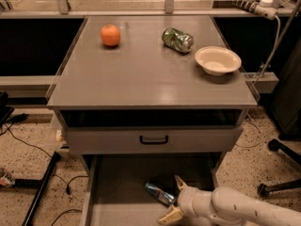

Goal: Pick redbull can from middle drawer and place on counter

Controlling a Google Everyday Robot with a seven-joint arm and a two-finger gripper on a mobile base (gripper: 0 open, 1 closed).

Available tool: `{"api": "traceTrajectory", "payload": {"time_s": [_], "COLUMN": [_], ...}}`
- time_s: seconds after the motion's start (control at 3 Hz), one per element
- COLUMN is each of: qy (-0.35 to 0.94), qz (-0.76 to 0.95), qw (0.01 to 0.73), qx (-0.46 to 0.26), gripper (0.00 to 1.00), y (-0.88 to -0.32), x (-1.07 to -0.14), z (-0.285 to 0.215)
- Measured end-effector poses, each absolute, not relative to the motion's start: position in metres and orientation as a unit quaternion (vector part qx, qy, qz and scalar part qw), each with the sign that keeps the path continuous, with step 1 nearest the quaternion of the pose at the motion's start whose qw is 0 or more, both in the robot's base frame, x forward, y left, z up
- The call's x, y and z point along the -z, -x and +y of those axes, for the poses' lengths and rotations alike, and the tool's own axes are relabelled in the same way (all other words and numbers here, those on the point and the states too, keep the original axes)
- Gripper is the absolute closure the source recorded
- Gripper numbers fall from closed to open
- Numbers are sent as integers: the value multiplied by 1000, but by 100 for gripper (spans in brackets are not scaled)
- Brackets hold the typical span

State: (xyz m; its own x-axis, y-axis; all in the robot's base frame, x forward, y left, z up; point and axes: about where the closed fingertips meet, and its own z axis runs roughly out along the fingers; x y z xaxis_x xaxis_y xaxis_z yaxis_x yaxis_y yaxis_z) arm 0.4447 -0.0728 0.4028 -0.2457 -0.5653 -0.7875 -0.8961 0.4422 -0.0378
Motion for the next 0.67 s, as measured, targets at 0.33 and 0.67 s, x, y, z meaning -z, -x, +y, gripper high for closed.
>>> {"api": "traceTrajectory", "payload": {"time_s": [0.33, 0.67], "qy": [474, 460], "qz": [767, 781], "qw": [380, 377], "qx": [-205, -190], "gripper": [0, 0], "y": [-448, -455], "x": [-380, -360], "z": [-65, -62]}}
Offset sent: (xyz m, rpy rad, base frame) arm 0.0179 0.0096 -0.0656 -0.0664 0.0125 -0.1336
